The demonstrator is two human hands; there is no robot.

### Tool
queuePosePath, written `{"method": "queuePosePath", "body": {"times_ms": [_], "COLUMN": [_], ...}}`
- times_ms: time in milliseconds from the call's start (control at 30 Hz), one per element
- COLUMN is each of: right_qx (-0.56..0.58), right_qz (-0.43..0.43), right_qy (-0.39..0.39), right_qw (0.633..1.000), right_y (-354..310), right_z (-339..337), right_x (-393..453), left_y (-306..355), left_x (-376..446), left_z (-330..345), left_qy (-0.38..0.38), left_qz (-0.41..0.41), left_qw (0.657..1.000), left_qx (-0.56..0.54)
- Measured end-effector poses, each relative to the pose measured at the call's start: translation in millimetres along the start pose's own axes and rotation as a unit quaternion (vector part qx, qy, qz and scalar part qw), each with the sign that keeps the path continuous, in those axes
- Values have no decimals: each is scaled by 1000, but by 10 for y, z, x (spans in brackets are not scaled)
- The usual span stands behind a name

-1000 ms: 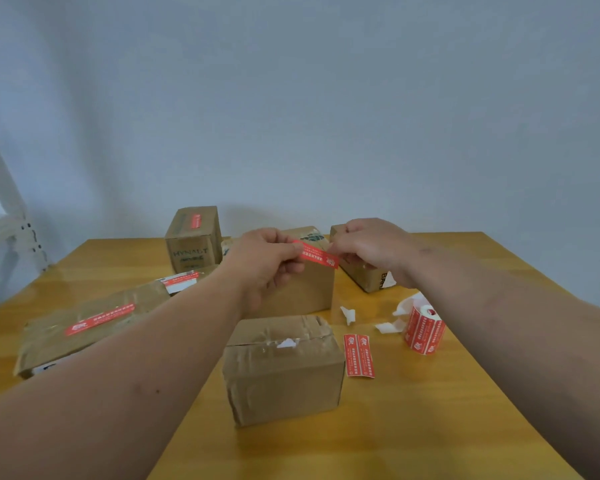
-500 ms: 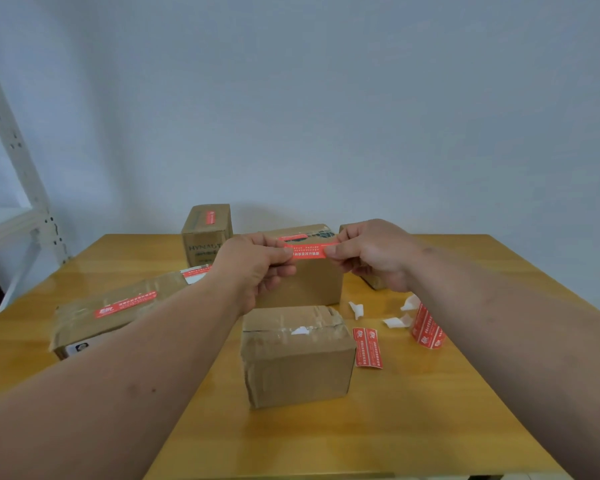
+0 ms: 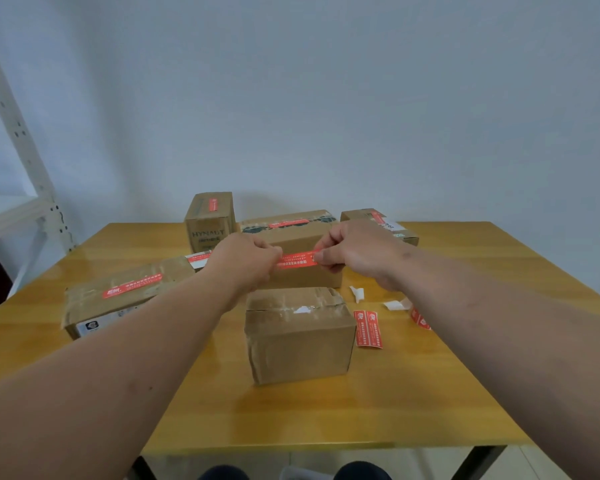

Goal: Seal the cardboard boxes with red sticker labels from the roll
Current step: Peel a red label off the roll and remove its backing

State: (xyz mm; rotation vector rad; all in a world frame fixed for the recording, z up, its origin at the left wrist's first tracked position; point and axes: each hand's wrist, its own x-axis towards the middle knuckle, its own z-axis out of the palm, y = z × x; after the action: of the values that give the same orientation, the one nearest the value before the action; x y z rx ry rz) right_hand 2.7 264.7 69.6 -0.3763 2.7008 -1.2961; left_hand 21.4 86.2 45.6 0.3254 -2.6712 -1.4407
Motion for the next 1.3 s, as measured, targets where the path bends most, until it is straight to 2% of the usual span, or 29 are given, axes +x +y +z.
{"method": "queuePosePath", "body": {"times_ms": [67, 167, 300, 467, 567, 733, 900, 1033, 1167, 1300], "right_qx": [-26, -27, -45, -2, -16, 8, -42, -139, -81, -64], "right_qz": [-20, -28, -32, -18, 4, 49, 59, 65, 82, 100], "right_qy": [22, 23, -5, -12, -9, -58, -92, -86, -74, -57], "right_qw": [999, 999, 998, 1000, 1000, 997, 993, 984, 991, 991], "right_y": [-39, -93, -85, -12, -15, 22, 0, -42, -39, 18], "right_z": [-18, -55, -43, -18, 40, 92, 139, 187, 213, 186], "right_x": [-6, -34, -56, -114, -150, -180, -189, -155, -120, -82], "left_y": [25, 98, 100, 54, 35, -51, -76, -68, -59, -66], "left_x": [13, -65, -109, -78, -82, -95, -116, -103, -88, -81], "left_z": [-36, -71, -47, -76, -88, -97, -82, -63, -42, -71], "left_qy": [7, -45, -106, -121, -136, -168, -181, -162, -154, -177], "left_qz": [13, 2, 55, 1, -22, -39, -54, -46, -39, -44], "left_qw": [999, 997, 992, 988, 986, 981, 981, 985, 987, 983], "left_qx": [36, -58, -46, -90, -97, -91, -53, -32, -26, -21]}}
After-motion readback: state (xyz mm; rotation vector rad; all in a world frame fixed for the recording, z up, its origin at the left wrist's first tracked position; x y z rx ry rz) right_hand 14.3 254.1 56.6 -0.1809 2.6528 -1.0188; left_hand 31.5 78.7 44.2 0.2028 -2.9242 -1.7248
